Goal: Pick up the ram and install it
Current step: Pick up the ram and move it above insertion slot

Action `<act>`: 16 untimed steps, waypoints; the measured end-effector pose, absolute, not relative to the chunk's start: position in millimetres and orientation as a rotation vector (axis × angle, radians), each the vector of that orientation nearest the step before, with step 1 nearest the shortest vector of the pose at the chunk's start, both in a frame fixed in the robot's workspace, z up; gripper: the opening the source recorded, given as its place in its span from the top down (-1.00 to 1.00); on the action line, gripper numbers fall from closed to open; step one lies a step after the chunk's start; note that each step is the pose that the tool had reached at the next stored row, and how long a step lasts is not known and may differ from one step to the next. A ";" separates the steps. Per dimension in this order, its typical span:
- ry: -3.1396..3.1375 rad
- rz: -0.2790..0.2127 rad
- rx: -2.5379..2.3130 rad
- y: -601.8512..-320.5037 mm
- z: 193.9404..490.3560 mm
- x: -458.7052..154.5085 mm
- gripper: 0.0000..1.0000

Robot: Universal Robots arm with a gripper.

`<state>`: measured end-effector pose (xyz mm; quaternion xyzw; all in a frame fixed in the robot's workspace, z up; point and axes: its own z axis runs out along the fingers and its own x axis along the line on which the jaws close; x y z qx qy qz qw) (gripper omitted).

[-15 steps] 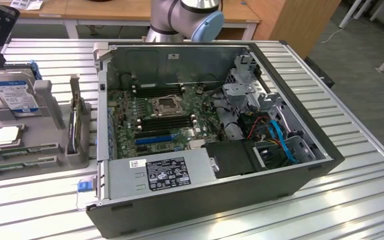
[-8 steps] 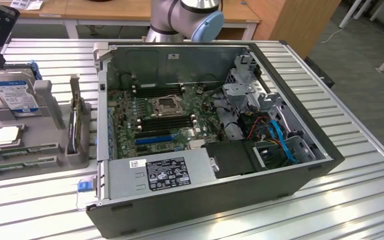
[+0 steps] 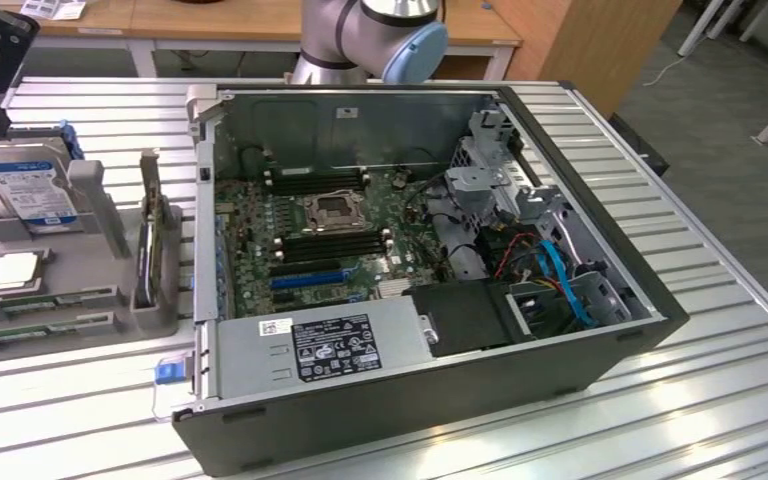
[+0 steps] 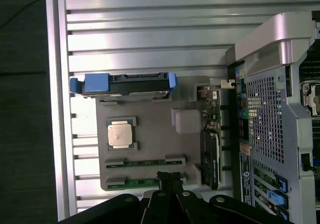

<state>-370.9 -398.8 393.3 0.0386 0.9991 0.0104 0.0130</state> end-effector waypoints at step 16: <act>3.113 0.036 -0.182 -398.9 393.3 -371.0 0.40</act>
